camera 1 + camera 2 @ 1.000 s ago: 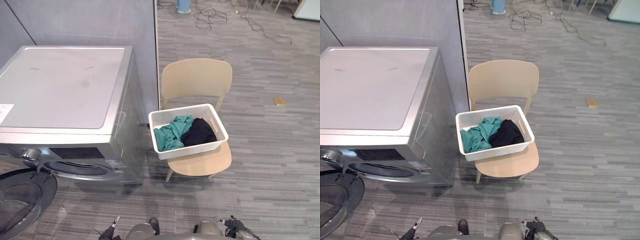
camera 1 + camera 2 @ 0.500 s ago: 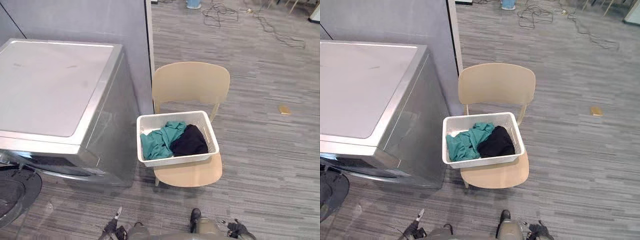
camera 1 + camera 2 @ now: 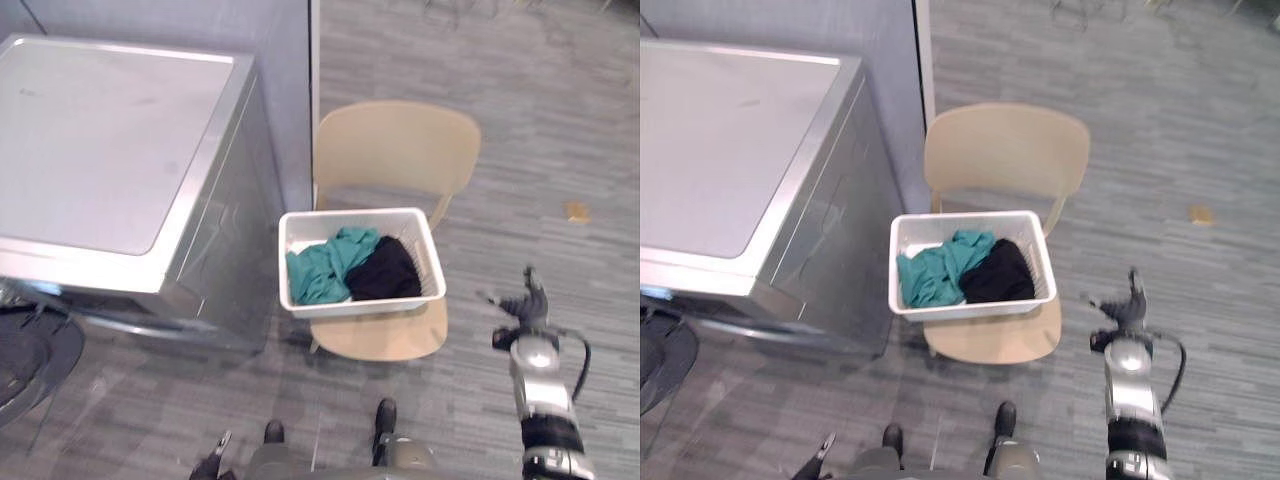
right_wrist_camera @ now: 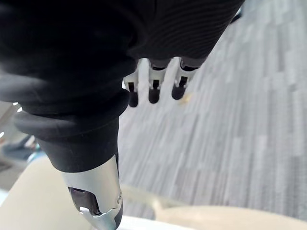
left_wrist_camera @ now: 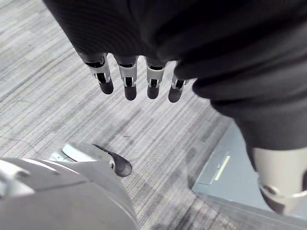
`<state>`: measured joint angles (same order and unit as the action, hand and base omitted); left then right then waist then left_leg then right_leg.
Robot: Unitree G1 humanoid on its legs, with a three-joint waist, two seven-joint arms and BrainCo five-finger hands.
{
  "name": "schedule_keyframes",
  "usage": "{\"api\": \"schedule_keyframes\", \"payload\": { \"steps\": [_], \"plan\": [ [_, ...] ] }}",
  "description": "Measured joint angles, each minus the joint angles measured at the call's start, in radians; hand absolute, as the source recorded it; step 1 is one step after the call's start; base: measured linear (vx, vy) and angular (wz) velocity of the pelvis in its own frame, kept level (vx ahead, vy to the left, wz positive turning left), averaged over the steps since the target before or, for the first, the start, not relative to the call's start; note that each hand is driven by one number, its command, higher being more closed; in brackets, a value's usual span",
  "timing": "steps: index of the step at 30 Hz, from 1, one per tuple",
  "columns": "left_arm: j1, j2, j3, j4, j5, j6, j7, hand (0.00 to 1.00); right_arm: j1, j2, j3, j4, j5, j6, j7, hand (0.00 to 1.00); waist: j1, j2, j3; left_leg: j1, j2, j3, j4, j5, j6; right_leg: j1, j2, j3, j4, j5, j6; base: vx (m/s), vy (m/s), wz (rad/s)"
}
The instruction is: Pick up the laundry basket with both hands and put the clothes into the washing machine.
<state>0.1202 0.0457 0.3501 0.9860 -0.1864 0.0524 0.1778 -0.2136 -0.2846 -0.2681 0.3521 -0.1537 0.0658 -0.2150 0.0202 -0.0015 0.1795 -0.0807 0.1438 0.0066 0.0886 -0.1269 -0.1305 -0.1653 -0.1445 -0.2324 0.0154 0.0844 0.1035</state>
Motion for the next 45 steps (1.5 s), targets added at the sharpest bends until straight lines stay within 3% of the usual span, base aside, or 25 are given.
{"api": "schedule_keyframes", "payload": {
  "steps": [3,5,11,15,17,31,37,45],
  "plan": [
    [-0.036,-0.001,-0.084,-0.038,-0.017,-0.021,-0.001,0.00,-0.197,-0.095,0.151,0.081,-0.010,-0.016,0.003,0.00,0.015,0.036,0.066,-0.048,-0.009,-0.012,-0.001,0.024,0.001,-0.040,-0.007,-0.008,-0.007,0.029,-0.007,-0.18,-0.005,0.11],
    [-0.050,-0.001,-0.115,-0.051,-0.042,-0.031,-0.001,0.00,-0.293,-0.134,0.238,0.130,-0.013,-0.020,0.008,0.00,0.026,0.044,0.100,-0.067,-0.007,-0.025,-0.001,0.033,-0.002,-0.056,-0.005,-0.010,-0.007,0.039,-0.013,-0.11,-0.028,0.11],
    [-0.063,0.015,-0.148,-0.086,-0.118,-0.061,0.002,0.00,-0.571,-0.288,0.481,0.251,-0.063,-0.026,0.048,0.00,0.052,0.045,0.196,-0.170,-0.018,-0.059,0.051,0.041,-0.002,-0.122,-0.014,-0.023,0.001,0.062,-0.020,-0.08,-0.007,0.11],
    [-0.062,0.022,-0.148,-0.082,-0.129,-0.061,0.006,0.00,-0.664,-0.358,0.558,0.264,-0.103,-0.028,0.070,0.00,0.059,0.054,0.254,-0.228,-0.022,-0.086,0.090,0.040,-0.001,-0.148,-0.017,-0.045,0.010,0.065,-0.021,-0.04,0.002,0.19],
    [-0.062,0.021,-0.149,-0.081,-0.136,-0.060,0.007,0.00,-0.719,-0.385,0.604,0.288,-0.131,-0.040,0.087,0.00,0.079,0.057,0.275,-0.263,-0.021,-0.087,0.105,0.040,-0.001,-0.182,-0.016,-0.042,0.018,0.069,-0.027,-0.02,-0.002,0.00],
    [-0.127,0.033,-0.192,-0.043,-0.164,-0.067,0.048,0.00,-0.912,-0.401,0.739,0.316,-0.182,-0.036,0.078,0.00,0.112,0.042,0.294,-0.382,-0.017,-0.126,0.145,0.041,-0.002,-0.260,-0.007,-0.067,0.017,0.084,-0.040,-0.01,0.000,0.05],
    [-0.181,0.040,-0.237,-0.072,-0.197,-0.100,0.089,0.00,-0.992,-0.398,0.756,0.369,-0.193,-0.018,0.053,0.00,0.159,0.028,0.302,-0.432,-0.018,-0.148,0.156,0.042,-0.004,-0.290,-0.005,-0.085,0.012,0.087,-0.043,0.00,0.018,0.09],
    [-0.190,0.055,-0.282,-0.094,-0.201,-0.106,0.109,0.00,-1.064,-0.384,0.775,0.495,-0.194,-0.004,0.037,0.00,0.189,0.020,0.307,-0.476,-0.020,-0.195,0.156,0.045,-0.008,-0.293,0.002,-0.112,-0.019,0.099,-0.052,0.02,0.033,0.14]
  ]
}}
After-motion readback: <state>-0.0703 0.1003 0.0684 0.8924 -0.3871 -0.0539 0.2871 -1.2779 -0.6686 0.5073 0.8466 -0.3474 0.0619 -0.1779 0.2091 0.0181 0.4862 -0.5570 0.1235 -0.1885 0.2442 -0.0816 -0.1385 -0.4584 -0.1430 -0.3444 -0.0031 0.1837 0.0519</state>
